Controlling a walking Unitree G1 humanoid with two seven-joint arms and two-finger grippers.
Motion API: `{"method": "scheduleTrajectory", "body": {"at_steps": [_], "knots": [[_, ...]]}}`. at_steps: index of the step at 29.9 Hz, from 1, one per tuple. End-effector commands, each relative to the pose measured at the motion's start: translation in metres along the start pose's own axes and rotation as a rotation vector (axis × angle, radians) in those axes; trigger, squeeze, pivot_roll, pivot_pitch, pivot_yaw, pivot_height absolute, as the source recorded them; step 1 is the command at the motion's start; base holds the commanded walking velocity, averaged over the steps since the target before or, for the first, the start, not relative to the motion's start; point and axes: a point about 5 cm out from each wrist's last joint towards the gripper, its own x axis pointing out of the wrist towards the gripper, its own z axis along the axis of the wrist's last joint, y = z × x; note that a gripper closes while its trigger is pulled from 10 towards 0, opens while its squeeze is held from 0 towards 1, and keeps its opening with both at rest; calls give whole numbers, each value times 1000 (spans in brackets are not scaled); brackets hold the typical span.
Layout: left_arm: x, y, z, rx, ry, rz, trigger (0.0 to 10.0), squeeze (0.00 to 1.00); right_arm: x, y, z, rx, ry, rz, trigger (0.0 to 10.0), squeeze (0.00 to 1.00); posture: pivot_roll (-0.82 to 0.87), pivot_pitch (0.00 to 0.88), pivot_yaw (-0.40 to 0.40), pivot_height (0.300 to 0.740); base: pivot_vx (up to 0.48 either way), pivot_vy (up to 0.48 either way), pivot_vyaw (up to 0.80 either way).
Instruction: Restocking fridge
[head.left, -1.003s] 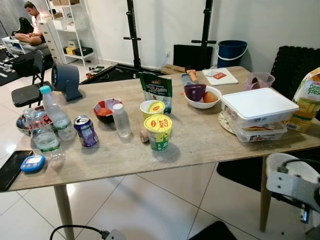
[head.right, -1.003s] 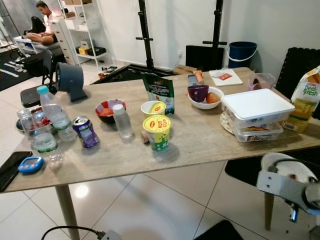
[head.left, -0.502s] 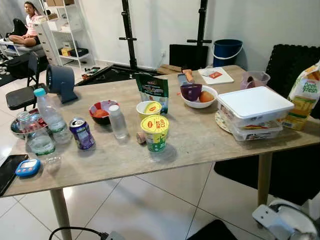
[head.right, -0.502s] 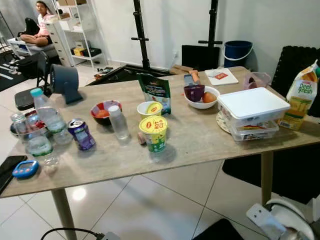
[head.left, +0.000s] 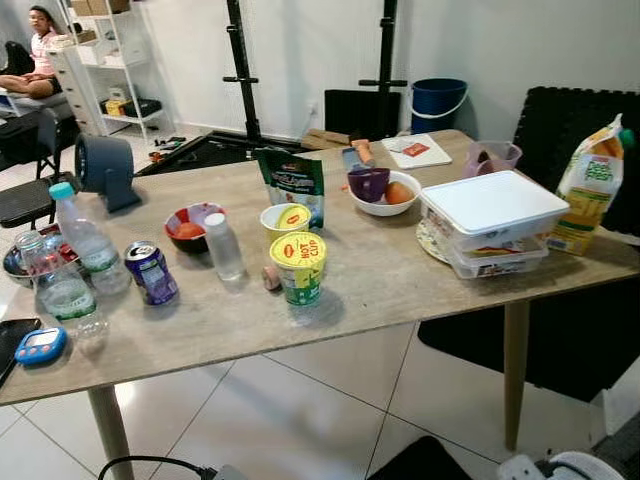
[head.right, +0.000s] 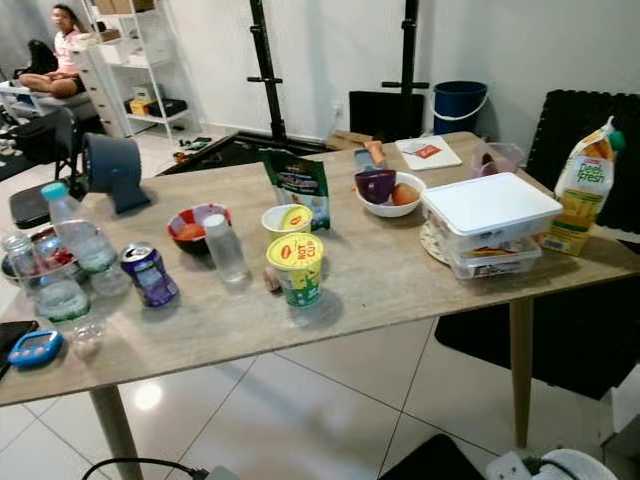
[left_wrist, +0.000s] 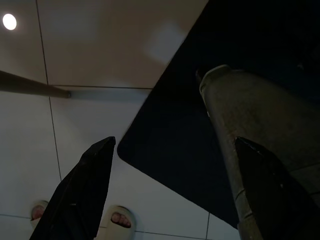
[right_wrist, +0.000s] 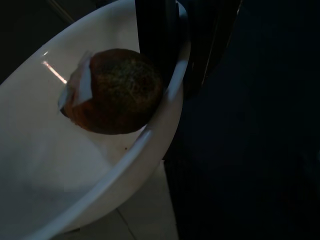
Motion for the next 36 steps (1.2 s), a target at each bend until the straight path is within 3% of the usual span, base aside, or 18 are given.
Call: {"method": "scheduleTrajectory", "body": {"at_steps": [1, 6, 14, 21, 36], "knots": [[0, -4, -9, 1, 36, -15, 10000, 0, 0, 5, 0, -42, -12, -19, 10000, 0, -130, 19, 32, 740, 0, 0, 0], [0, -5, -8, 1, 34, -19, 10000, 0, -1, 15, -11, -76, 20, -25, 10000, 0, -134, 14, 27, 740, 0, 0, 0], [1, -7, -6, 0, 28, -20, 10000, 0, -2, 27, -17, -36, 42, 7, 10000, 0, -132, 13, 23, 740, 0, 0, -114], [1, -7, -5, -2, 26, -20, 10000, 0, -4, 43, -24, 47, 74, 66, 10000, 0, -135, 19, 31, 740, 0, 0, -762], [1, -7, -6, 5, 27, -27, 10000, 0, -5, 49, -30, 54, 89, 93, 10000, 0, -136, 21, 37, 740, 0, 0, -784]]}}
